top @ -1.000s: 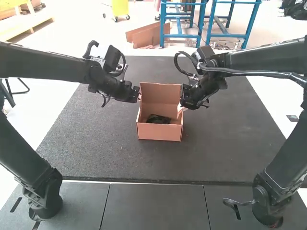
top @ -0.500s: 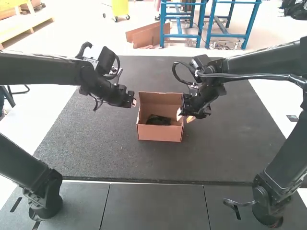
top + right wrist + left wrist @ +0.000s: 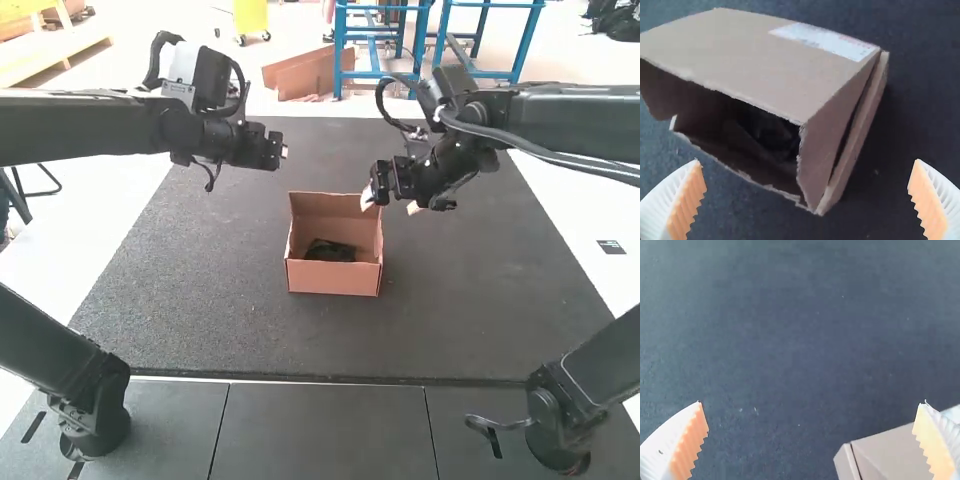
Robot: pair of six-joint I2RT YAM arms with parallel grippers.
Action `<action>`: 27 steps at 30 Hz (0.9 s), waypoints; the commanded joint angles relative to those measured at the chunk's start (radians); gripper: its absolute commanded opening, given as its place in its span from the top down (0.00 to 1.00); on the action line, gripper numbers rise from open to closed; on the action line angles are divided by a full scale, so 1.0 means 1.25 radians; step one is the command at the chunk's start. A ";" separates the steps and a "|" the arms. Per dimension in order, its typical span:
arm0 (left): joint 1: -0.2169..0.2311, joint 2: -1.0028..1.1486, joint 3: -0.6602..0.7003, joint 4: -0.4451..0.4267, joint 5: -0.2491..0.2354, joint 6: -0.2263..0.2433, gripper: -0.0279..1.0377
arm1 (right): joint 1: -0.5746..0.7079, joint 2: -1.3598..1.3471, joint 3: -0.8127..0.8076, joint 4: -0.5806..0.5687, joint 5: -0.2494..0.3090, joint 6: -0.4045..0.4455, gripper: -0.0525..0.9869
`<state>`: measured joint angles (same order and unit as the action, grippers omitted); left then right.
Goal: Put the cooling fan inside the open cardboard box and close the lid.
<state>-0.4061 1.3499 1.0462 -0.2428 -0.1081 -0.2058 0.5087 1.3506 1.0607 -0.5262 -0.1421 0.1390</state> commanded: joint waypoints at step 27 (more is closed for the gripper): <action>-0.143 0.218 0.061 -0.100 0.036 -0.044 0.06 | -0.220 -0.101 -0.079 0.012 0.030 -0.071 0.07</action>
<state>-0.5701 1.6314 1.1240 -0.3683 -0.0795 -0.2413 0.2516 1.2186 0.9211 -0.5034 -0.0391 0.0231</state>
